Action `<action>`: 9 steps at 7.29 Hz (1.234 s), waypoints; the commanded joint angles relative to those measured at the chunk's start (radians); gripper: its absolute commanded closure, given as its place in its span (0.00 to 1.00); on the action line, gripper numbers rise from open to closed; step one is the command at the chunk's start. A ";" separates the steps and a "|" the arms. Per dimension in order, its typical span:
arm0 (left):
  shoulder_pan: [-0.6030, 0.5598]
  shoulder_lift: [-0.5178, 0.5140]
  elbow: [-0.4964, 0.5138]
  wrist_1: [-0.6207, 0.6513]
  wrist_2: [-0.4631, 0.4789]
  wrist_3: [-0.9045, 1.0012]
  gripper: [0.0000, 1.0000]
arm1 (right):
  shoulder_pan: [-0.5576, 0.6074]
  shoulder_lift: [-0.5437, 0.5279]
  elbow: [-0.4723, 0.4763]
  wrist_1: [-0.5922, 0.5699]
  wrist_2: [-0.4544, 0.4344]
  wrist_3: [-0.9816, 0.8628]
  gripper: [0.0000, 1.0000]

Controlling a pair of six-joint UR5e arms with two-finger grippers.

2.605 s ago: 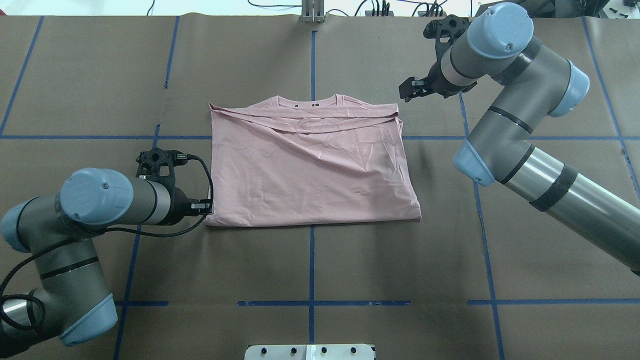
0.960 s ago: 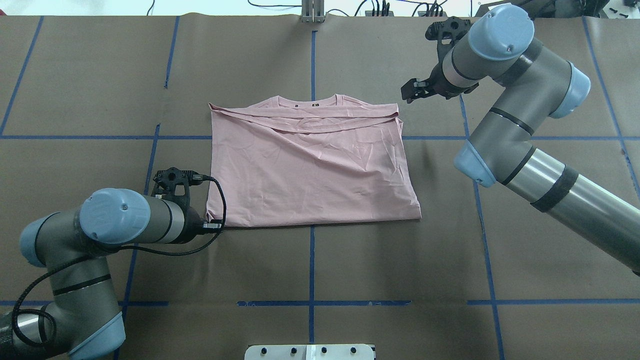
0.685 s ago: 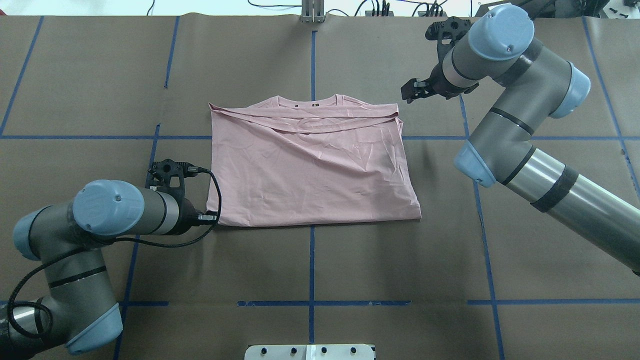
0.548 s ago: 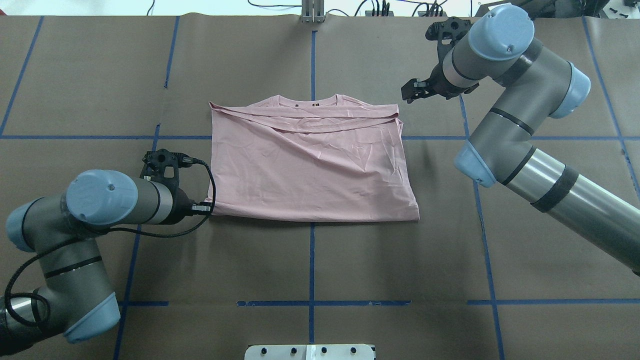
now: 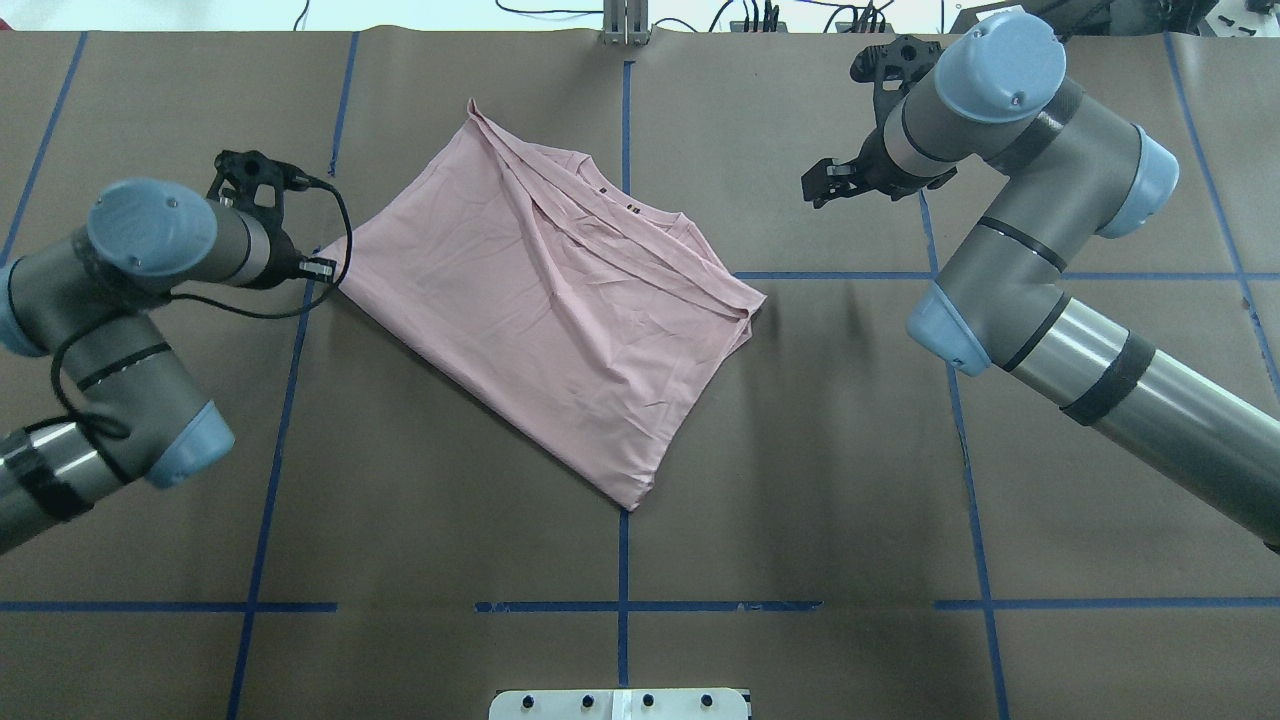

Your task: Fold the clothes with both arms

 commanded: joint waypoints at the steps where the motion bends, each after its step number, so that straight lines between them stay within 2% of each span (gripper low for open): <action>1: -0.123 -0.320 0.469 -0.142 0.006 0.103 1.00 | -0.007 0.010 0.002 0.001 -0.003 0.036 0.00; 2: -0.141 -0.389 0.549 -0.151 0.045 0.115 1.00 | -0.011 0.015 0.005 0.001 -0.003 0.062 0.00; 3: -0.148 -0.380 0.548 -0.154 0.052 0.115 1.00 | -0.017 0.017 0.005 0.003 -0.003 0.063 0.00; 4: -0.147 -0.333 0.534 -0.209 0.047 0.130 0.01 | -0.029 0.027 0.003 0.003 -0.005 0.073 0.00; 5: -0.153 -0.293 0.479 -0.252 0.022 0.191 0.00 | -0.058 0.053 0.000 0.001 -0.011 0.141 0.00; 6: -0.170 -0.277 0.451 -0.257 -0.056 0.198 0.00 | -0.098 0.116 -0.021 -0.006 -0.076 0.256 0.10; 8: -0.168 -0.244 0.372 -0.256 -0.066 0.192 0.00 | -0.193 0.310 -0.220 -0.005 -0.204 0.431 0.43; 9: -0.168 -0.244 0.371 -0.257 -0.066 0.186 0.00 | -0.227 0.366 -0.291 -0.005 -0.250 0.462 0.52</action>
